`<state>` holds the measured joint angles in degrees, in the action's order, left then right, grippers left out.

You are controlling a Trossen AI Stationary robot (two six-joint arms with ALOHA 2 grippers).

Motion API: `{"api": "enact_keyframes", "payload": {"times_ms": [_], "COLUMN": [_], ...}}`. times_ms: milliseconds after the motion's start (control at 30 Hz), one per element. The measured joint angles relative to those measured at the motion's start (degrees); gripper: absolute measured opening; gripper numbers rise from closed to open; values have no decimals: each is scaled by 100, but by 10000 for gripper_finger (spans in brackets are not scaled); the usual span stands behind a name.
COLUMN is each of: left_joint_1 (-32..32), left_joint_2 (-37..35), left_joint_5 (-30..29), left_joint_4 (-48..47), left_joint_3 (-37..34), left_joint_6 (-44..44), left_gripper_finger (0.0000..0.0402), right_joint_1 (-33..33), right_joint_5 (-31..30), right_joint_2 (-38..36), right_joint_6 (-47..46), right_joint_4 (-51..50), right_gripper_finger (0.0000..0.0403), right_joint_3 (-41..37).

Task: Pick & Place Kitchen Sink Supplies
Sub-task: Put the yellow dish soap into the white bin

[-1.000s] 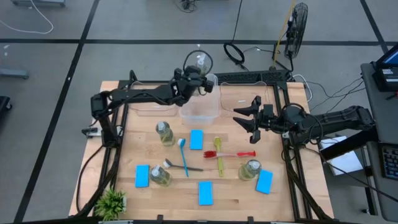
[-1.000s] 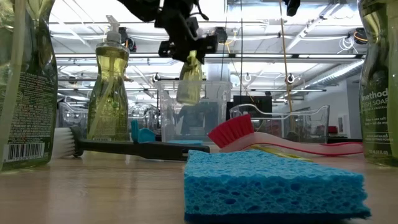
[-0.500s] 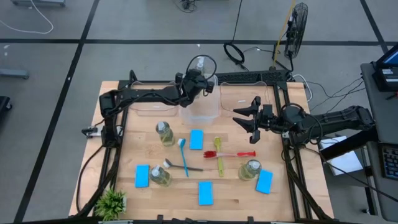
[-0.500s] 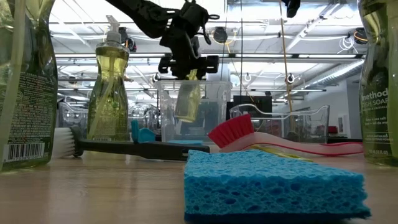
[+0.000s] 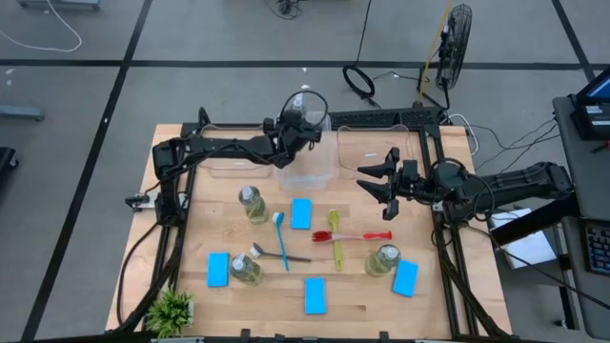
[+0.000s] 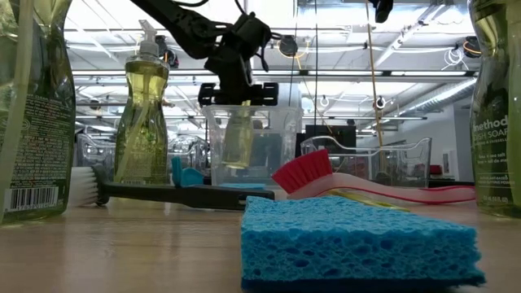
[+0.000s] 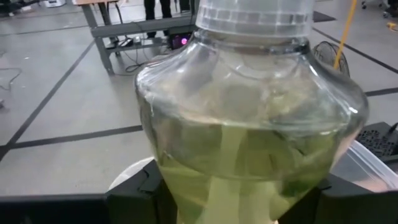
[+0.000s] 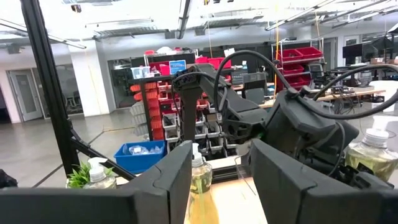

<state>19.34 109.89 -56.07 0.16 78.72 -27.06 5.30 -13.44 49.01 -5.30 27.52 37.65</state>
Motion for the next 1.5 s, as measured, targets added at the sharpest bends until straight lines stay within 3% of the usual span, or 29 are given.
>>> {"api": "enact_keyframes", "payload": {"times_ms": [400,1033,1233,1500], "left_joint_1": [-36,-47,-47,-47], "left_joint_2": [0,-9,-9,-9], "left_joint_5": [33,107,453,483], "left_joint_4": [2,-336,-484,-693], "left_joint_3": [-2,-9,-9,-9], "left_joint_6": [28,250,161,56], "left_gripper_finger": [248,250,250,251], "right_joint_1": [0,2,2,7], "right_joint_5": [3,3,3,7], "right_joint_2": [0,0,2,2], "right_joint_6": [0,-151,-151,-151], "right_joint_4": [0,5,38,96], "right_gripper_finger": [144,144,144,144], "right_joint_3": [0,0,0,0]}}
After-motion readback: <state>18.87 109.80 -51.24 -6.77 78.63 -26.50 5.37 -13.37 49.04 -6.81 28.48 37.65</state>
